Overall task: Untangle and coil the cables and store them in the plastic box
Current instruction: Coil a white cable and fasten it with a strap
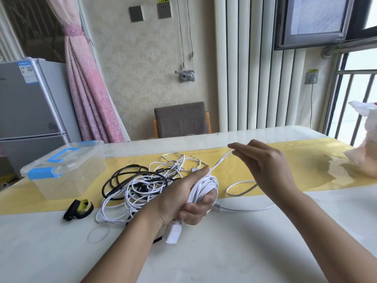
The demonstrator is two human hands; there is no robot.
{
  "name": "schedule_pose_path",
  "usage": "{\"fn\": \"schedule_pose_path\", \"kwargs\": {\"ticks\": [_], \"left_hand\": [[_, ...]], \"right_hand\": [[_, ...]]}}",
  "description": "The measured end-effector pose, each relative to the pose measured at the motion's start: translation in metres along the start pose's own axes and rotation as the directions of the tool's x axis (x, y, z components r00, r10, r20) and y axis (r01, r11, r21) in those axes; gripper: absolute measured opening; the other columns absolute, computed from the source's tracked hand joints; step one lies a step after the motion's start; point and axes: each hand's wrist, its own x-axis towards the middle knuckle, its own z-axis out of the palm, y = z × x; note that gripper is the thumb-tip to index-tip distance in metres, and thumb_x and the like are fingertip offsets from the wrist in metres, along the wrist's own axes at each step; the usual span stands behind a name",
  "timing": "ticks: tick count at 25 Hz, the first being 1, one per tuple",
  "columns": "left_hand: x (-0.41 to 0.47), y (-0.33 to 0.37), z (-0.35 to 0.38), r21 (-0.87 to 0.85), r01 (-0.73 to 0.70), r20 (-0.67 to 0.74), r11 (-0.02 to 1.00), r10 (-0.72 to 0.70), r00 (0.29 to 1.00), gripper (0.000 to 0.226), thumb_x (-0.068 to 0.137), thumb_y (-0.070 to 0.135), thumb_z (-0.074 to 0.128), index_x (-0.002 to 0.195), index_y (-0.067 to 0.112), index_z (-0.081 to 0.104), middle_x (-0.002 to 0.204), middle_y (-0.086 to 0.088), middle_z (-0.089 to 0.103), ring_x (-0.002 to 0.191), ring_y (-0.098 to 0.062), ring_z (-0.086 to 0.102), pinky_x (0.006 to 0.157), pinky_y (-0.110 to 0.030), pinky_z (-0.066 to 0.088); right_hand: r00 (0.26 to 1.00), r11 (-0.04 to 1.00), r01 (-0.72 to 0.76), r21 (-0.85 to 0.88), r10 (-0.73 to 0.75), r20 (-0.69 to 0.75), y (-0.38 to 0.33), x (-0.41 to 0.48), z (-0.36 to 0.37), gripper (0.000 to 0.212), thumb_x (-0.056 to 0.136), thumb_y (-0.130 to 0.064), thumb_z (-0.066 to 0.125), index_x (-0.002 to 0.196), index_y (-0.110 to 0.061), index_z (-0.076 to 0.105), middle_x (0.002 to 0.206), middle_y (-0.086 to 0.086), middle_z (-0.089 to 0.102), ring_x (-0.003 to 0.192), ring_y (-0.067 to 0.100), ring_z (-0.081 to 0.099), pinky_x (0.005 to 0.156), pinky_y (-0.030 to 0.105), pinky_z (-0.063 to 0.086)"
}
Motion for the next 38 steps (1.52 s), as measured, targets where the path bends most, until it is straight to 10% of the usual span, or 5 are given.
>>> {"fn": "schedule_pose_path", "kwargs": {"ticks": [6,15,28,33,38], "left_hand": [[-0.003,0.005,-0.006,-0.421,-0.162,0.306,0.892,0.308,0.901,0.029,0.088,0.038,0.037,0.068,0.018,0.039,0.046,0.003,0.035,0.031,-0.011,0.028,0.04,-0.023,0.027],[-0.012,0.009,-0.03,-0.715,-0.472,-0.134,0.516,0.561,0.817,0.041,0.089,0.033,0.028,0.07,0.006,0.053,0.048,0.001,0.034,0.04,-0.013,0.029,0.047,-0.027,0.034],[-0.01,0.019,-0.017,0.001,-0.766,-0.843,0.643,0.412,0.345,0.059,0.092,0.066,0.023,0.065,0.017,0.042,0.042,0.007,0.028,0.033,-0.009,0.026,0.038,-0.018,0.027],[0.002,0.002,-0.006,0.71,-0.383,-0.561,0.591,0.803,0.201,0.067,0.088,0.069,0.028,0.065,0.008,0.041,0.044,0.002,0.036,0.038,-0.013,0.035,0.043,-0.024,0.032],[0.003,-0.005,-0.025,0.937,-0.057,-0.307,0.345,0.89,0.338,0.078,0.086,0.074,0.023,0.059,0.007,0.05,0.047,0.005,0.041,0.048,-0.016,0.045,0.056,-0.037,0.043]], "right_hand": [[0.986,0.998,-0.048,0.035,0.042,0.161,0.002,-0.011,0.016,0.026,0.088,-0.029,0.053,0.105,-0.025,0.072,0.064,-0.011,0.046,0.052,0.013,0.044,0.047,0.03,0.04],[0.927,0.995,0.056,0.082,-0.082,0.366,-0.028,-0.021,0.036,0.02,0.088,-0.029,0.053,0.097,-0.026,0.07,0.059,-0.01,0.044,0.052,0.012,0.035,0.044,0.025,0.033],[0.785,0.969,0.146,0.2,-0.237,0.572,-0.051,-0.026,0.036,0.018,0.092,-0.026,0.051,0.1,-0.023,0.066,0.077,-0.003,0.064,0.072,0.018,0.042,0.055,0.027,0.033],[0.779,0.95,0.118,0.288,-0.268,0.567,-0.063,-0.027,0.035,0.024,0.092,-0.031,0.049,0.095,-0.019,0.071,0.07,-0.009,0.062,0.064,0.01,0.053,0.057,0.025,0.045],[0.702,0.801,-0.388,0.456,-0.064,0.71,-0.064,-0.02,0.023,0.018,0.095,-0.027,0.055,0.097,-0.021,0.072,0.063,-0.008,0.064,0.063,0.011,0.058,0.069,0.029,0.046]]}}
